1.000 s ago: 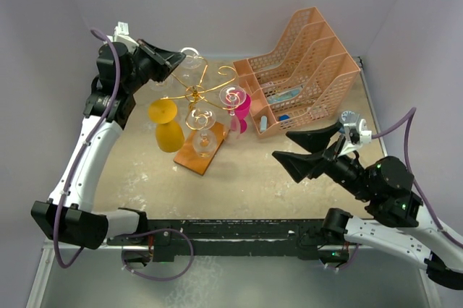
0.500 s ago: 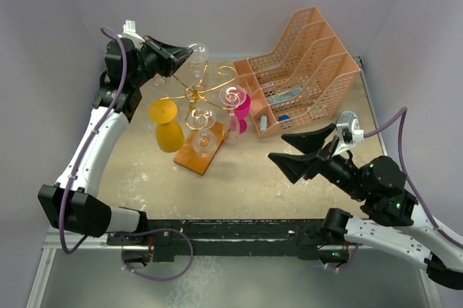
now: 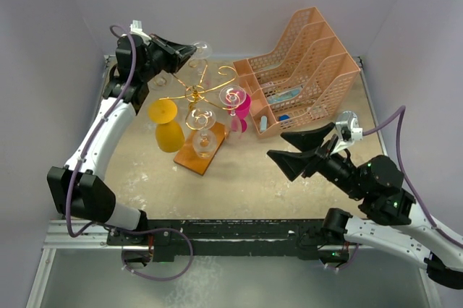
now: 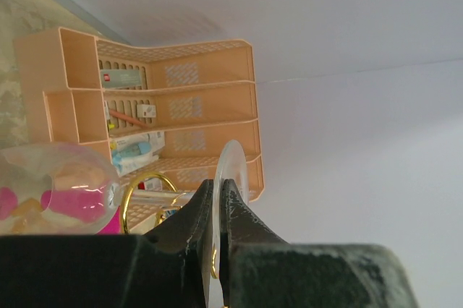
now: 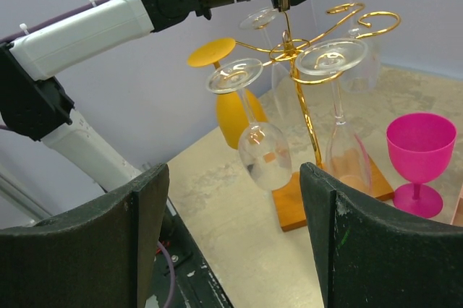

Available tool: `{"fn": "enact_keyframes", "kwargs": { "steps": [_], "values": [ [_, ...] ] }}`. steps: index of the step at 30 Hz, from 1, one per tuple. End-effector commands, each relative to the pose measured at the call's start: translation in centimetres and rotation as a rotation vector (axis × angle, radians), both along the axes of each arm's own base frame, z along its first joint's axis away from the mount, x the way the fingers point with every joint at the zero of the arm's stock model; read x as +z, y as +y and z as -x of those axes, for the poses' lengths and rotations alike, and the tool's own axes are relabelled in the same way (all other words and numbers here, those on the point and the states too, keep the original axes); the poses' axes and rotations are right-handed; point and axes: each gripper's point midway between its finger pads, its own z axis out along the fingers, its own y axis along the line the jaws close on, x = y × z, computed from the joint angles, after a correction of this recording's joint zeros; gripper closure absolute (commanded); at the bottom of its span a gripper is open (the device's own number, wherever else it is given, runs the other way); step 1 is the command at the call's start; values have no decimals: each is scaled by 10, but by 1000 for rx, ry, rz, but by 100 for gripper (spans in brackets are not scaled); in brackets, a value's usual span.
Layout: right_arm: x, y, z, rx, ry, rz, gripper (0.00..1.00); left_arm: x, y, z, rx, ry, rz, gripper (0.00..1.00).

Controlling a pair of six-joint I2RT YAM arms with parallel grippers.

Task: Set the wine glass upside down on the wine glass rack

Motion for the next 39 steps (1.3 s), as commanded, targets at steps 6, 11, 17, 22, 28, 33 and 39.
{"fn": "enact_keyframes", "kwargs": {
  "steps": [6,11,17,22,28,33,39],
  "values": [
    [3,8,-4,3,9,-29,25,50,23,-7,133,-130,-45,100],
    [-1,11,-4,12,18,-25,25,46,31,-4,171,-113,-93,100],
    [-3,11,-3,16,20,-33,25,46,42,1,207,-99,-174,100],
    [-2,9,-1,20,20,-34,25,40,47,5,218,-48,-218,100],
    [0,8,0,21,14,-47,25,25,50,4,222,8,-265,96],
    [-3,9,-1,20,20,-42,25,23,57,5,244,25,-316,91],
    [-4,10,-3,16,24,-40,25,16,64,4,255,51,-381,87]
  ]
}}
